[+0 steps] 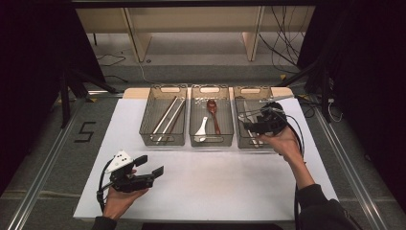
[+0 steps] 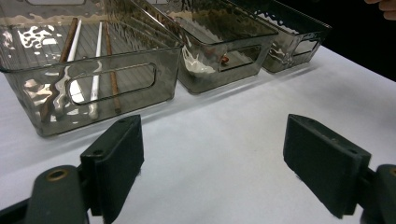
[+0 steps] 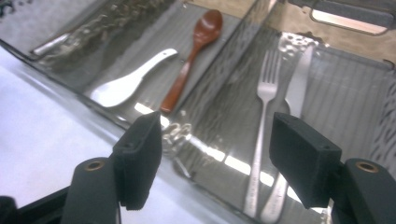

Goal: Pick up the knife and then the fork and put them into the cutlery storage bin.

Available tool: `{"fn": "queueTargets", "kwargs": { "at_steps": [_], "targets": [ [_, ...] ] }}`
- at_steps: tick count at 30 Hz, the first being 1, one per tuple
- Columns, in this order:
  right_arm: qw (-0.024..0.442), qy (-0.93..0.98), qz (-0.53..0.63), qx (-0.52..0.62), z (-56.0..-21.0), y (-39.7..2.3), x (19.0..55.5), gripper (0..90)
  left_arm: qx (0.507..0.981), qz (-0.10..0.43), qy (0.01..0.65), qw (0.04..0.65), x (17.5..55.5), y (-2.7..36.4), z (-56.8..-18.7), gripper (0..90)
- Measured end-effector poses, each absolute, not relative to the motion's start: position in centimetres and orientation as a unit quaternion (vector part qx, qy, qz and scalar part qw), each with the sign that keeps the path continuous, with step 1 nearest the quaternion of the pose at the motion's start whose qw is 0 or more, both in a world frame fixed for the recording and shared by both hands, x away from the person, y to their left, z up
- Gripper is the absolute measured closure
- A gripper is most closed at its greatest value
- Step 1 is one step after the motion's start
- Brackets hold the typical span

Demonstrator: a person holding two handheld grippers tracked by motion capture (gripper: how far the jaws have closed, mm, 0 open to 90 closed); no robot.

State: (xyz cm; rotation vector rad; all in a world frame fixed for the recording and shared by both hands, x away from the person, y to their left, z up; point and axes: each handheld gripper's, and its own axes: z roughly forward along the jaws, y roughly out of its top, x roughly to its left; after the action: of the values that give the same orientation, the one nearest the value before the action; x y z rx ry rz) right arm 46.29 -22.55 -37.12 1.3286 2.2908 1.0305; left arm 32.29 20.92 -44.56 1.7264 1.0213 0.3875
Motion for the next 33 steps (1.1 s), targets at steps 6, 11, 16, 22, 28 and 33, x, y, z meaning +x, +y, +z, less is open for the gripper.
{"fn": "queueTargets", "kwargs": {
  "at_steps": [6, 11, 16, 22, 28, 33],
  "targets": [
    [0.152, 0.792, 0.377, 0.456, -37.1, -22.1, 44.9, 30.9, 0.721, 0.162, 0.427, 0.522, 32.3, 20.9, -44.6, 19.8],
    [0.155, 0.789, 0.390, 0.448, -37.3, -21.7, 43.6, 29.2, 0.722, 0.162, 0.425, 0.522, 32.3, 21.0, -44.6, 19.7],
    [0.155, 0.785, 0.405, 0.442, -37.8, -21.6, 42.2, 28.7, 0.722, 0.161, 0.425, 0.521, 32.2, 21.0, -44.6, 19.7],
    [0.157, 0.781, 0.416, 0.438, -38.6, -21.5, 40.7, 28.0, 0.721, 0.158, 0.426, 0.523, 32.3, 21.0, -44.5, 19.7],
    [0.158, 0.779, 0.425, 0.433, -39.4, -21.5, 39.6, 27.2, 0.720, 0.158, 0.427, 0.524, 32.3, 21.0, -44.5, 19.7],
    [0.154, 0.776, 0.433, 0.432, -39.9, -21.6, 38.7, 26.8, 0.719, 0.158, 0.428, 0.524, 32.3, 21.0, -44.5, 19.7]
  ]
}}
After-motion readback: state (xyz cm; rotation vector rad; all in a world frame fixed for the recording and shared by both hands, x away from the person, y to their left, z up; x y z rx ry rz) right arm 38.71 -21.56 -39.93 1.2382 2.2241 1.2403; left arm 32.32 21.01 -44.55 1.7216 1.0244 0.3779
